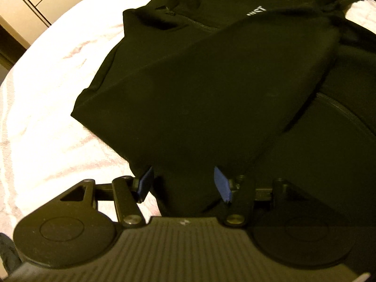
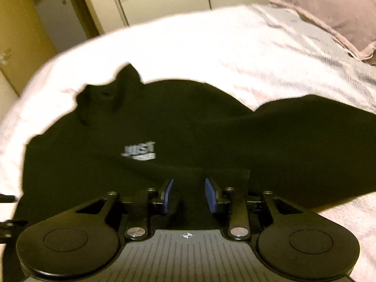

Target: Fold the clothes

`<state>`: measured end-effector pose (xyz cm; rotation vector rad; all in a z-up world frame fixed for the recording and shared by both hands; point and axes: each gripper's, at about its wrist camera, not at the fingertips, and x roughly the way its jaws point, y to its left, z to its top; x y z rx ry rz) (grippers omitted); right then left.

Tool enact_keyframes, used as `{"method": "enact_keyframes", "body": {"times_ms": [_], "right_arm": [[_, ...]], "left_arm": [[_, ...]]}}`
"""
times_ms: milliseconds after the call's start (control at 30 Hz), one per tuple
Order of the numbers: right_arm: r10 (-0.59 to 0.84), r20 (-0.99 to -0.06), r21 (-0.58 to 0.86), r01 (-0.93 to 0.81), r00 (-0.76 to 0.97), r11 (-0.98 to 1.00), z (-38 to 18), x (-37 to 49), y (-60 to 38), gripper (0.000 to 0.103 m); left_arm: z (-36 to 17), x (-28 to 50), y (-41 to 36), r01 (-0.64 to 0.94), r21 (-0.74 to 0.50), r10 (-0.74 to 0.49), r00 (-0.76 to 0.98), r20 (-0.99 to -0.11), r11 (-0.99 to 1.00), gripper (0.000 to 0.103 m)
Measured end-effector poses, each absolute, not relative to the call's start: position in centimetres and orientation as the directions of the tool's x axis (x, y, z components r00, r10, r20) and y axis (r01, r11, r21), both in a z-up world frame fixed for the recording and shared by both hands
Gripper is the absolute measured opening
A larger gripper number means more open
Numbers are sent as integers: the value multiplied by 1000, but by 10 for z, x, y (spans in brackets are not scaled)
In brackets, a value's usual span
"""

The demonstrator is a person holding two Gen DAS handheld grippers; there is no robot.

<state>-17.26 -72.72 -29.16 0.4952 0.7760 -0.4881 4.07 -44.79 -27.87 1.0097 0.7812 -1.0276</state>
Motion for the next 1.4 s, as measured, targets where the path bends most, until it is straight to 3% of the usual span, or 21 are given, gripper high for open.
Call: {"method": "enact_keyframes", "body": {"times_ms": [167, 300, 333, 400, 433, 933, 1233, 1400], "right_arm": [[-128, -819, 282, 588, 559, 758, -320, -200, -721, 34], [-151, -811, 284, 605, 566, 744, -307, -212, -719, 38], [-166, -812, 271, 614, 559, 741, -301, -215, -717, 44], [-204, -818, 237, 638, 538, 733, -287, -224, -710, 82], [-226, -820, 217, 651, 526, 727, -279, -230, -705, 83], [-376, -841, 197, 867, 389, 458, -176, -320, -670, 83], [-457, -818, 212, 922, 349, 324, -158, -384, -731, 83], [-450, -817, 213, 914, 360, 344, -169, -409, -791, 83]], "left_arm": [[-278, 23, -444, 937, 305, -279, 343, -897, 171, 53], [-267, 15, -443, 932, 308, -282, 353, -892, 192, 53], [-261, 12, -443, 932, 301, -290, 350, -891, 201, 53], [-252, 12, -446, 932, 286, -309, 345, -886, 222, 53], [-246, 10, -446, 932, 277, -318, 342, -884, 232, 54], [-176, -11, -423, 945, 109, -441, 245, -864, 310, 67], [-169, -16, -457, 930, 123, -437, 276, -856, 347, 69], [-166, -40, -502, 911, 164, -415, 325, -850, 378, 69]]}}
